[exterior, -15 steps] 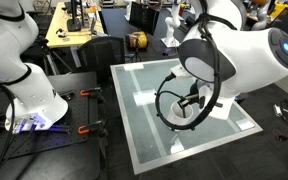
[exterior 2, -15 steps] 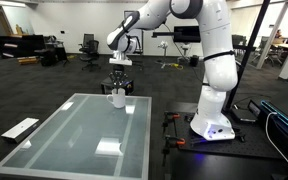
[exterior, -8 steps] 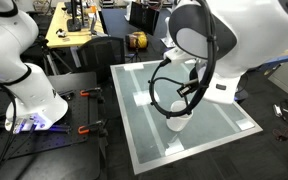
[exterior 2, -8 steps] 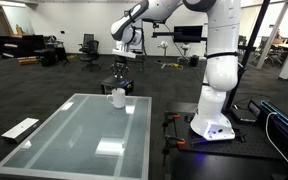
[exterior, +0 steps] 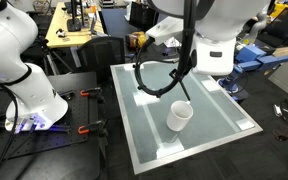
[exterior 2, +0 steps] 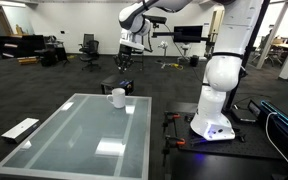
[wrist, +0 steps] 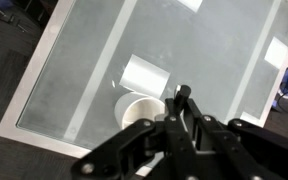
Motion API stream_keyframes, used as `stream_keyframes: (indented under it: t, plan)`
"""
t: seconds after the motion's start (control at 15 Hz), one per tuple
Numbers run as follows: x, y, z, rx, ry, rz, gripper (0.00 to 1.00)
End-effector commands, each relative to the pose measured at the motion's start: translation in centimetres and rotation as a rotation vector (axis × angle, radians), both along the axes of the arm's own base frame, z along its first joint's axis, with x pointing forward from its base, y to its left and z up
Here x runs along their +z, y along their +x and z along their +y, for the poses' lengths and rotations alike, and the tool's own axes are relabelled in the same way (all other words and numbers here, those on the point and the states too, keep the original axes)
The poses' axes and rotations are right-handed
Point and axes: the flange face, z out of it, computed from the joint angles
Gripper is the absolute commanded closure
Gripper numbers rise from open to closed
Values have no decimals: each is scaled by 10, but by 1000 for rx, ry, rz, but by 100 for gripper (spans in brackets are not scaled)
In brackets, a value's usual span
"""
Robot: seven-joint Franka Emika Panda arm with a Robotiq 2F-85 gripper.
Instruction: Take the black pen out of the white mug
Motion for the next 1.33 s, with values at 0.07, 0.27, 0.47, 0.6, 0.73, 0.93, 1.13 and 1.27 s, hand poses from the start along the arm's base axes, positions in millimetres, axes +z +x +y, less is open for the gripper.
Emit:
stream_keyframes:
  t: [0.07, 0.27, 0.47, 0.6, 0.73, 0.93, 1.13, 1.27]
  plan:
    - [14, -15, 43, 149, -54, -68, 97]
    - [11, -13, 73, 249, -90, -102, 97]
    - [-1, -6, 101, 319, -123, -107, 97]
    - [-10, -2, 115, 344, -150, -98, 97]
    - [-20, 1, 127, 362, -187, -93, 97]
    - [-38, 7, 138, 376, -245, -94, 97]
    - [-60, 17, 145, 386, -278, -82, 97]
    - [-77, 23, 149, 393, -294, -72, 97]
